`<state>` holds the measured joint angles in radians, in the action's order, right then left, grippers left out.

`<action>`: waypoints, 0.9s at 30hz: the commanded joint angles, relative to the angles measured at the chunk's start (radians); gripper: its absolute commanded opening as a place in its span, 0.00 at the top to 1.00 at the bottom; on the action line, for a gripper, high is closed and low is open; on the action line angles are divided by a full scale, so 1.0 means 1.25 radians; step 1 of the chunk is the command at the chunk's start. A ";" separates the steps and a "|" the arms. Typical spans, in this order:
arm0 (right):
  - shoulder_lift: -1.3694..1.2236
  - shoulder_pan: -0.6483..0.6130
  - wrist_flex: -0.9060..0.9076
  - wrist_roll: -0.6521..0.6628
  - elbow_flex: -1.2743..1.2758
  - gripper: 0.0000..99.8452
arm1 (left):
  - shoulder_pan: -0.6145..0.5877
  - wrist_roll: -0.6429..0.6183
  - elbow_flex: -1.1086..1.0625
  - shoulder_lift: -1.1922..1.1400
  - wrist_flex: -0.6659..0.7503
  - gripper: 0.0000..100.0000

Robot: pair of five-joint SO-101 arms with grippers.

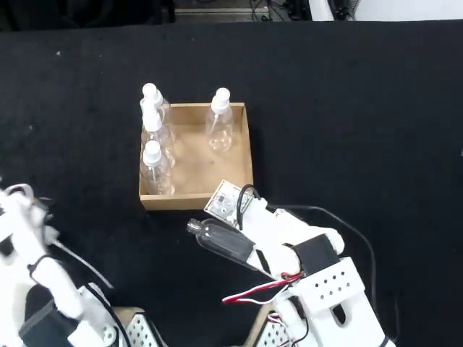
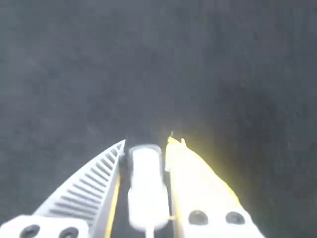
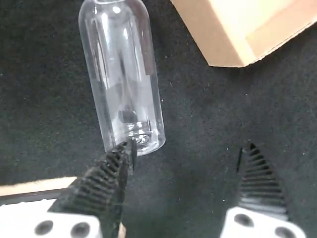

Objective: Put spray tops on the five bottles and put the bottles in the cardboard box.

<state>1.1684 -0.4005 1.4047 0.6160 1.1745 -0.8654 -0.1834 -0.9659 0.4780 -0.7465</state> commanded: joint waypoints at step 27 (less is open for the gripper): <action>-0.006 -0.010 -0.027 -0.006 0.012 0.70 | -0.069 0.068 0.122 -0.137 -0.104 0.80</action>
<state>1.1684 -0.4005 1.4047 0.6160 1.1960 -0.9636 -0.0575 -0.8462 0.3798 -0.9060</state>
